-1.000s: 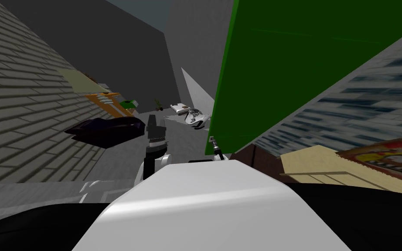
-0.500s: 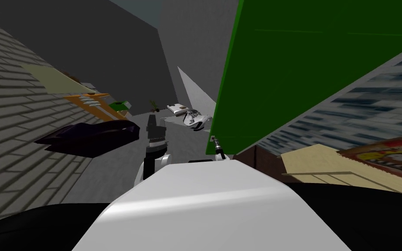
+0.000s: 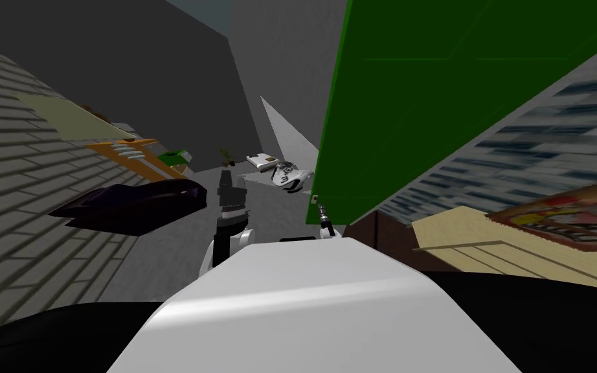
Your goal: Push the door open
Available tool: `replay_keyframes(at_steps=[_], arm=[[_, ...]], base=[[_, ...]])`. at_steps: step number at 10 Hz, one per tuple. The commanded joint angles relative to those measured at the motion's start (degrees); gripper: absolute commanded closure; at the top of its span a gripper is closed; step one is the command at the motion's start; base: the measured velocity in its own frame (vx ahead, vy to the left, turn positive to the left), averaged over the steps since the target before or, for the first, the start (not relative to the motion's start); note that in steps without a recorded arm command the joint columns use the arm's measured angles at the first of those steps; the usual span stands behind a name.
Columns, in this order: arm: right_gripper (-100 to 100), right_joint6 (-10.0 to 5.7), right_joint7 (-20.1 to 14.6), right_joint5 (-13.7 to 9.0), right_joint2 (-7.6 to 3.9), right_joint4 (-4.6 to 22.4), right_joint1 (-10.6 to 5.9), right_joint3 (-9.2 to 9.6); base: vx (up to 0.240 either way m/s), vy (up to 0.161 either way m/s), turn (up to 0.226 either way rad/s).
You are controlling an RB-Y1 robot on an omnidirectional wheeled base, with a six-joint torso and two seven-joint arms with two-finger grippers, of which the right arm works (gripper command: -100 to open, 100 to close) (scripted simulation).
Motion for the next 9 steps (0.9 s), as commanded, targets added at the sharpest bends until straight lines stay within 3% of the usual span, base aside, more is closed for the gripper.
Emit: replay_keyframes(at_steps=[1, 4, 9], arm=[[-100, 0.29, -0.07, -0.04, 0.30, -0.22, -0.03, 0.07], [-100, 0.57, -0.11, -0.07, 0.66, -0.61, 0.06, 0.14], [-100, -0.66, 0.17, -0.49, 0.41, -0.12, 0.32, -0.41]], base=[[-0.223, 0.056, -0.042], [-0.179, 0.047, -0.028], [0.220, 0.007, 0.034]])
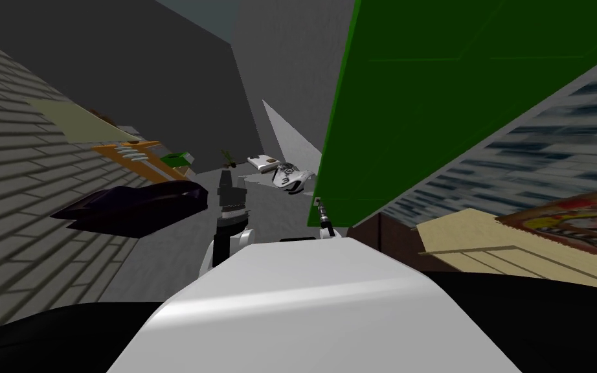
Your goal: Push the door open
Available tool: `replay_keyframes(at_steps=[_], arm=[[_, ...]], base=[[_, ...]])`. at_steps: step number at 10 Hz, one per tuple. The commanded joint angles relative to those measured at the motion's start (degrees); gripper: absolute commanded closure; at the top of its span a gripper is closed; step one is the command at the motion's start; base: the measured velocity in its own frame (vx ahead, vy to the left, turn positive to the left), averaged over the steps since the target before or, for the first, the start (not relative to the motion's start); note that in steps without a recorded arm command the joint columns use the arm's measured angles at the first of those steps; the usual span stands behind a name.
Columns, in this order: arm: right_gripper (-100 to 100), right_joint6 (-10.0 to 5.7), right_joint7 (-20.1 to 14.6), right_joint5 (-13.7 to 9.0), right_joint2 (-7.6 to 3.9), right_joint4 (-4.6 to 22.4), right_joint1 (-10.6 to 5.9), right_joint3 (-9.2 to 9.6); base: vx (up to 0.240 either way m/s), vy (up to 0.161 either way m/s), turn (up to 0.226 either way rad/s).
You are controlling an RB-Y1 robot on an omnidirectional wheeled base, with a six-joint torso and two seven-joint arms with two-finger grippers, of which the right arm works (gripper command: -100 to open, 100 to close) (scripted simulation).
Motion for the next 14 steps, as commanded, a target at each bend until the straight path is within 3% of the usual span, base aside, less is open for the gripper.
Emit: replay_keyframes(at_steps=[1, 3, 4, 9, 14], arm=[[-100, -0.47, 0.12, -0.15, 0.14, 0.07, 0.14, -0.20], [-100, -0.58, 0.11, -0.18, 0.20, 0.29, 0.02, -0.24], [100, -0.58, 0.11, -0.18, 0.20, 0.29, 0.02, -0.24], [100, -0.58, 0.11, -0.18, 0.20, 0.29, 0.02, -0.24], [100, 0.00, 1.09, -1.91, -0.53, 0.75, -0.33, -3.43]], base=[[0.284, 0.019, 0.041], [0.180, 0.005, 0.014], [-0.021, 0.003, 0.004], [-0.020, -0.001, 0.003], [0.185, 0.063, -0.057]])
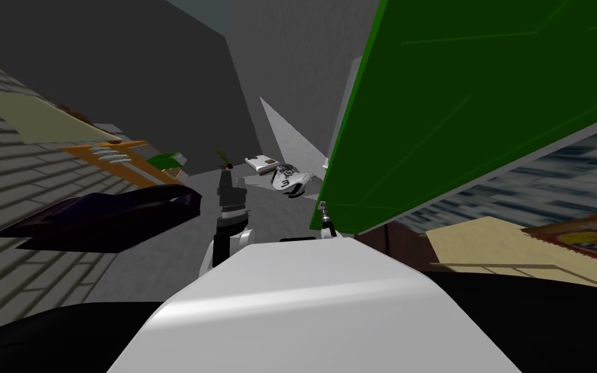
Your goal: Push the door open
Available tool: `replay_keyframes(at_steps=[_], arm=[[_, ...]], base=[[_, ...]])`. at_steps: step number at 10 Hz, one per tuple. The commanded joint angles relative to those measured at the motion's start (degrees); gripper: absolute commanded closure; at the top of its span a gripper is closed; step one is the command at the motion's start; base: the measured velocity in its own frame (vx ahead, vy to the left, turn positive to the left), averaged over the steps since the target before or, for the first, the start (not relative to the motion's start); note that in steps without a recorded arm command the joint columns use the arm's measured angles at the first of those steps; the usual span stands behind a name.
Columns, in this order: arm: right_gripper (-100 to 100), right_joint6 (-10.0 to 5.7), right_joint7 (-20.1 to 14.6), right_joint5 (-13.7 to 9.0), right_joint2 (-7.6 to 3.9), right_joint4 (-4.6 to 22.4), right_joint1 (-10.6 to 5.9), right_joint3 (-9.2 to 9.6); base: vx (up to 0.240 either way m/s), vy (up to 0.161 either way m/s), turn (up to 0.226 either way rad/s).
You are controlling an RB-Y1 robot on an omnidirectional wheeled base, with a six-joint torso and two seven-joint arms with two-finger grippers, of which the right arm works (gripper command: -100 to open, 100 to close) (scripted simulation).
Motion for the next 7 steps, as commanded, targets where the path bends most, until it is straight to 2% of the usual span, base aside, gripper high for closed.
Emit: replay_keyframes(at_steps=[1, 3, 4, 7], arm=[[100, -0.65, 0.39, -0.80, -0.43, 1.02, -0.89, -1.61], [100, -0.55, 0.61, -1.20, -0.48, 1.09, -1.00, -2.36], [100, -0.38, 1.00, -1.94, -0.50, 1.22, -1.20, -3.73], [100, -0.20, 1.40, -2.69, -0.38, 1.35, -1.40, -5.12]], base=[[0.217, 0.075, -0.085], [0.158, 0.054, -0.041], [0.179, 0.056, -0.086], [0.183, 0.073, -0.059]])
